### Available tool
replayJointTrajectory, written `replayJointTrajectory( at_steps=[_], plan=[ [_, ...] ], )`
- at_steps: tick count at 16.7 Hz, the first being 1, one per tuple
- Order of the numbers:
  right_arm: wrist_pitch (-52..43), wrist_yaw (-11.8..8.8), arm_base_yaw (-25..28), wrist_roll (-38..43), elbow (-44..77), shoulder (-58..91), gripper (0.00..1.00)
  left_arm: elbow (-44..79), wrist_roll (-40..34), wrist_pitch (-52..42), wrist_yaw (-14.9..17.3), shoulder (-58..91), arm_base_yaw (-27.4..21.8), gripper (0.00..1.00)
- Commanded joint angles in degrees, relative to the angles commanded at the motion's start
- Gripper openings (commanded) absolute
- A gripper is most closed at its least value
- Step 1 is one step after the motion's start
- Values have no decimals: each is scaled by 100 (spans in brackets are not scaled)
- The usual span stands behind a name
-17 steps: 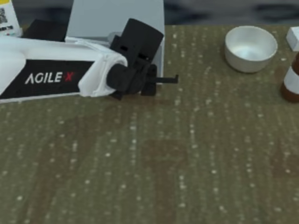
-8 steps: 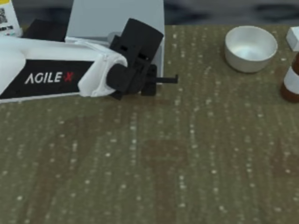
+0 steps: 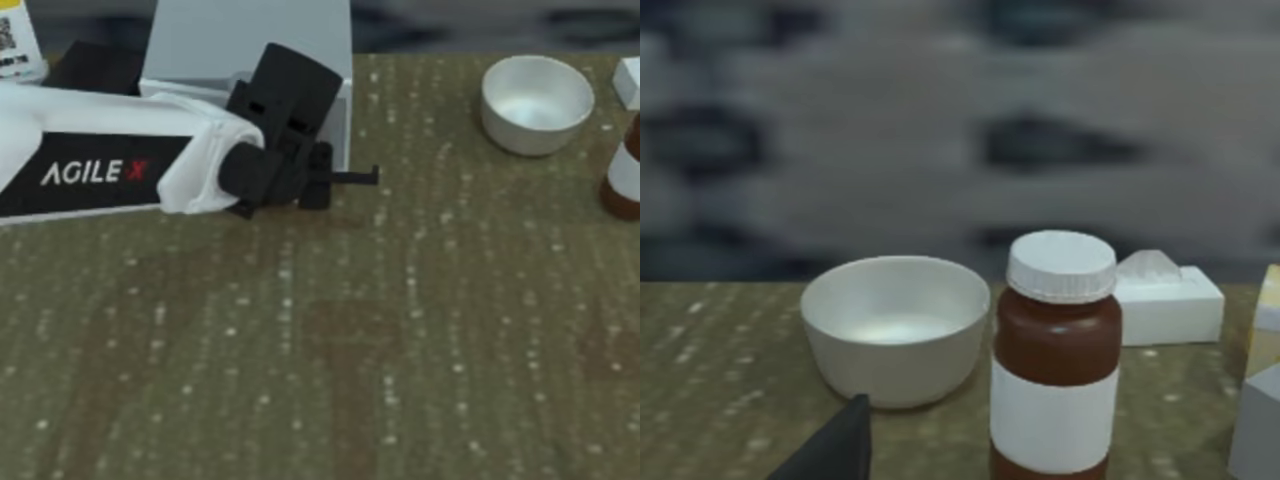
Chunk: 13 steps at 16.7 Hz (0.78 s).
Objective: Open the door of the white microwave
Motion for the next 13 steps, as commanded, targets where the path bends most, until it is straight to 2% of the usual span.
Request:
replayJointTrajectory(
  at_steps=[3, 13],
  plan=[
    [0, 0, 0, 0, 0, 0, 100, -154, 145, 76, 87, -84, 34, 0],
    [0, 0, 0, 0, 0, 0, 100, -160, 151, 79, 91, -87, 36, 0]
  ],
)
